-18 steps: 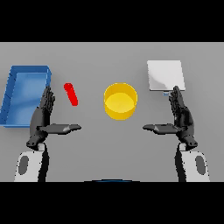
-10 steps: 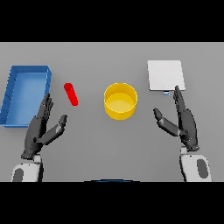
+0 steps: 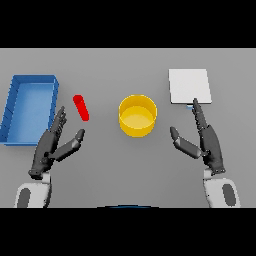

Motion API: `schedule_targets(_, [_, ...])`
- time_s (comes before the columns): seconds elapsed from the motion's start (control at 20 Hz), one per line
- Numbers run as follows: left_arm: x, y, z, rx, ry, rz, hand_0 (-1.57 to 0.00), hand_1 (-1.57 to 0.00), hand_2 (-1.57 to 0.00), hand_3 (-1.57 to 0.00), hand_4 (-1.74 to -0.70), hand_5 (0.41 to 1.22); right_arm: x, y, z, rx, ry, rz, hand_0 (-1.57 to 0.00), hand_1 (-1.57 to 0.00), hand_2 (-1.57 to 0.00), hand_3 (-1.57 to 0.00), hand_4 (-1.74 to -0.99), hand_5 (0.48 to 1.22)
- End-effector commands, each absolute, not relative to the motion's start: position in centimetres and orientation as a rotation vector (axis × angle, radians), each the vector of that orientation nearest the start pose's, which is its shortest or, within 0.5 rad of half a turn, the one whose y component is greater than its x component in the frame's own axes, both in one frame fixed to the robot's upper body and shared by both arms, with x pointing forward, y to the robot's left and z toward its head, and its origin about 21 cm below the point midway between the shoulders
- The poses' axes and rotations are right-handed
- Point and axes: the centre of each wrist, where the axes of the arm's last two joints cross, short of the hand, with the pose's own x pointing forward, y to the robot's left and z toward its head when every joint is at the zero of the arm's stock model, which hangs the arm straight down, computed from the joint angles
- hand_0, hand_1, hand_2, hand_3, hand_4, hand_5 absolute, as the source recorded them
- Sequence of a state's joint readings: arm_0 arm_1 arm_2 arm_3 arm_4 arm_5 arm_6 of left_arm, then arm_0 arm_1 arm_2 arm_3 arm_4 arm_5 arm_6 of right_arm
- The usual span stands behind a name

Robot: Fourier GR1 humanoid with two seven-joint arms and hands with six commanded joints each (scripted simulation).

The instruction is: Pick up the red beaker and tilt it to pour out 1 green nut into yellow bowl. Pick up the yellow bowl and place it on the metallic measuring scale.

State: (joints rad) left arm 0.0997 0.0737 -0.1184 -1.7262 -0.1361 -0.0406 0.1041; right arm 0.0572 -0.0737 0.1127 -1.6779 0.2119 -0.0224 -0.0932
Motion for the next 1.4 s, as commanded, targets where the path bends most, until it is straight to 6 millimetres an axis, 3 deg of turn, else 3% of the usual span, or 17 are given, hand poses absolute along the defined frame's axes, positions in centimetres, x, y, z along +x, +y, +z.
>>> schedule_targets(0.0, [23.0, 22.9, 1.3, 0.078, -1.512, -0.250, 0.00, 0.00, 0.00, 0.00, -1.14, 0.643, 23.3, -22.1, 1.3, -0.150, -1.707, 0.272, 0.00, 0.00, 0.00, 0.00, -1.189, 0.626])
schedule_targets(0.3, [27.3, 22.9, -0.7, 0.083, -1.483, -0.277, 0.00, 0.00, 0.00, 0.00, -1.18, 0.640, 23.4, -22.6, 1.2, -0.122, -1.719, 0.268, 0.00, 0.00, 0.00, 0.00, -1.225, 0.627])
schedule_targets(0.55, [30.4, 22.2, -0.6, 0.061, -1.514, -0.306, 0.00, 0.00, 0.00, 0.00, -1.20, 0.646, 23.0, -22.5, 1.3, -0.132, -1.729, 0.279, 0.00, 0.00, 0.00, 0.00, -1.218, 0.626])
schedule_targets(1.0, [33.6, 20.9, -1.5, 0.106, -1.488, -0.331, 0.00, 0.00, 0.00, 0.00, -1.21, 0.673, 23.1, -22.8, 1.0, -0.133, -1.700, 0.253, 0.00, 0.00, 0.00, 0.00, -1.240, 0.639])
schedule_targets(1.35, [35.0, 20.0, -2.9, 0.033, -1.549, -0.215, 0.00, -0.01, -0.05, -0.04, -1.33, 0.738, 23.0, -23.1, 1.7, -0.133, -1.707, 0.249, 0.00, 0.00, 0.00, 0.00, -1.244, 0.644])
